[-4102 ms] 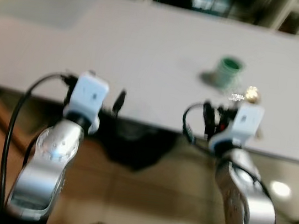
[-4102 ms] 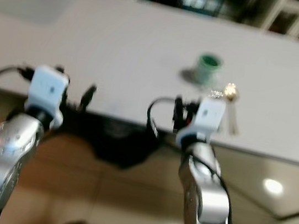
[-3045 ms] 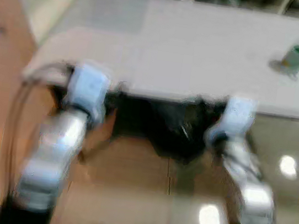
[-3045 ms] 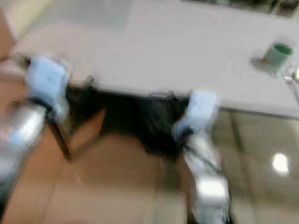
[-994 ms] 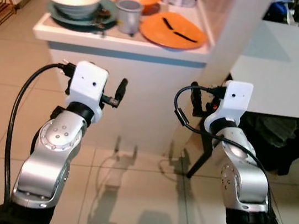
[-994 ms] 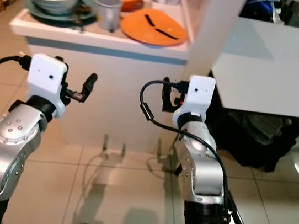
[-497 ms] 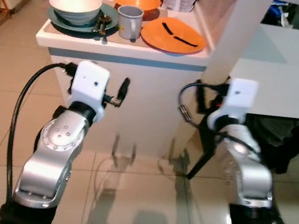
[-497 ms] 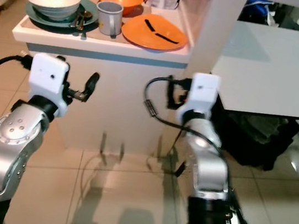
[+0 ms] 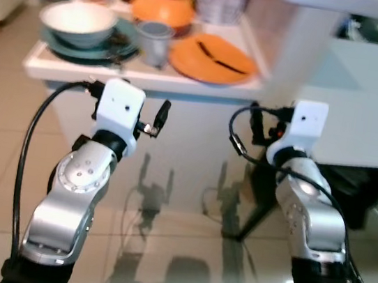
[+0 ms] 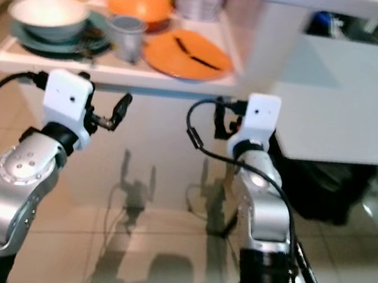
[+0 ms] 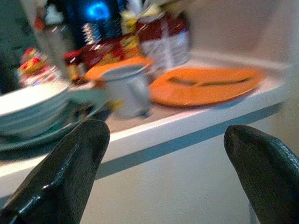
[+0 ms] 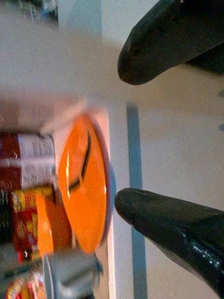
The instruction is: Setting the table
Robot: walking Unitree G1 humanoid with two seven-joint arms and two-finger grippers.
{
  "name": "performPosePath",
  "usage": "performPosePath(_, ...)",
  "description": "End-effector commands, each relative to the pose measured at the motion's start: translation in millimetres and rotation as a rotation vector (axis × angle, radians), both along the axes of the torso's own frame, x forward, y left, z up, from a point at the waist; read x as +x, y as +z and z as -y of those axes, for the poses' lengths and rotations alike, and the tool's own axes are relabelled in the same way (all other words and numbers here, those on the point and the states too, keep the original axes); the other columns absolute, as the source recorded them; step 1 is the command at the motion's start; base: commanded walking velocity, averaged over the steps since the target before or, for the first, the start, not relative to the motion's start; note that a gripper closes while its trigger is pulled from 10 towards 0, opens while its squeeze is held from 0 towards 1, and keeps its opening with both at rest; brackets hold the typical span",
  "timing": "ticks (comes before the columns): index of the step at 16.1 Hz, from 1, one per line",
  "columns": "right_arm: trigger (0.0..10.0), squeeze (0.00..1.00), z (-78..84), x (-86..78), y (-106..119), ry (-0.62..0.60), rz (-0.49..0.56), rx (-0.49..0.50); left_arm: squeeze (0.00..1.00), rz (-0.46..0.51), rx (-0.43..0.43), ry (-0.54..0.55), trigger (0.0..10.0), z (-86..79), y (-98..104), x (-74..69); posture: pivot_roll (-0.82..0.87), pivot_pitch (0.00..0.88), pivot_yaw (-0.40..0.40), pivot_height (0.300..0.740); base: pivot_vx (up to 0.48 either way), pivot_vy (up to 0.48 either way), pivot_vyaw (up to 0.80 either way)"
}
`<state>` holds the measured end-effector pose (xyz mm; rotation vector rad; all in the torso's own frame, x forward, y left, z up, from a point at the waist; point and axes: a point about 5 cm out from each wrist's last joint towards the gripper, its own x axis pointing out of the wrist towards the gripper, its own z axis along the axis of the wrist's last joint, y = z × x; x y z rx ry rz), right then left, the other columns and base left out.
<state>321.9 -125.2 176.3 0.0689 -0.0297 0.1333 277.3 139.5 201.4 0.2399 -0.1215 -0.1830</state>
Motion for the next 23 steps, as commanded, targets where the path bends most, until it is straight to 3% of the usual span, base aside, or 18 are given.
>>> performPosePath(1,10.0,0.0,-2.7,-0.3,2.6,0.018,0.006,-0.005,0.0,-0.003,0.0,0.004,10.0,-1.2,-0.1,-0.8,0.02,0.074,-0.038,0.74,0.401,0.0,0.0)
performPosePath(4,10.0,0.0,-5.8,-0.3,2.6,0.046,0.006,-0.006,0.0,-0.003,0.0,0.001,10.0,-0.3,0.0,-0.7,0.02,0.074,-0.04,0.74,0.399,0.0,0.16)
performPosePath(8,10.0,0.0,-1.6,-0.8,-2.8,-0.004,-0.027,0.03,0.0,-0.008,0.004,-0.002,10.0,-2.7,-1.2,-3.0,0.03,0.074,-0.044,0.74,0.399,0.0,0.2)
performPosePath(11,10.0,0.0,7.4,-9.1,-15.0,-0.045,-0.131,0.123,0.0,-0.002,-0.028,-0.155,10.0,14.2,-1.0,-11.1,0.02,0.077,-0.044,0.74,0.241,0.0,0.0)
performPosePath(13,10.0,0.0,8.6,-14.1,-15.2,-0.034,-0.147,0.179,0.0,-0.002,-0.029,-0.23,10.0,20.8,-1.0,-17.2,0.02,0.079,-0.046,0.74,0.0,0.0,0.0)
performPosePath(14,10.0,1.0,8.4,-17.6,-15.7,-0.024,-0.154,0.186,0.0,0.005,-0.04,-0.259,10.0,23.1,-0.1,-20.6,0.02,0.08,-0.048,0.74,0.0,0.0,0.0)
performPosePath(17,10.0,1.0,8.1,-33.5,-12.0,0.001,-0.15,0.228,0.0,0.042,-0.074,-0.328,10.0,23.6,5.6,-30.8,0.02,0.076,-0.05,0.74,0.0,0.0,0.0)
performPosePath(19,10.0,1.0,9.0,-33.7,-13.9,-0.025,-0.182,0.236,0.0,0.043,-0.074,-0.375,10.0,24.7,6.2,-34.2,0.02,0.073,-0.045,0.74,0.0,0.0,0.0)
performPosePath(20,10.0,1.0,9.7,-25.5,-18.5,-0.065,-0.244,0.289,0.0,0.025,-0.072,-0.449,10.0,29.9,5.0,-38.8,0.02,0.07,-0.041,0.74,0.0,0.0,0.0)
performPosePath(21,10.0,0.75,10.0,-19.0,-22.1,-0.09,-0.296,0.317,0.0,0.003,-0.063,-0.5,10.0,33.7,2.3,-42.3,0.02,0.066,-0.041,0.74,0.0,0.0,0.0)
performPosePath(22,10.0,0.0,9.7,-14.7,-23.5,-0.091,-0.324,0.337,0.0,-0.007,-0.054,-0.513,10.0,34.8,0.1,-43.7,0.02,0.063,-0.043,0.74,0.0,0.0,0.0)
performPosePath(23,10.0,0.0,8.3,-10.3,-23.4,-0.081,-0.332,0.358,0.0,-0.009,-0.05,-0.512,10.0,34.5,-1.0,-44.0,0.02,0.063,-0.043,0.74,0.0,0.0,0.0)
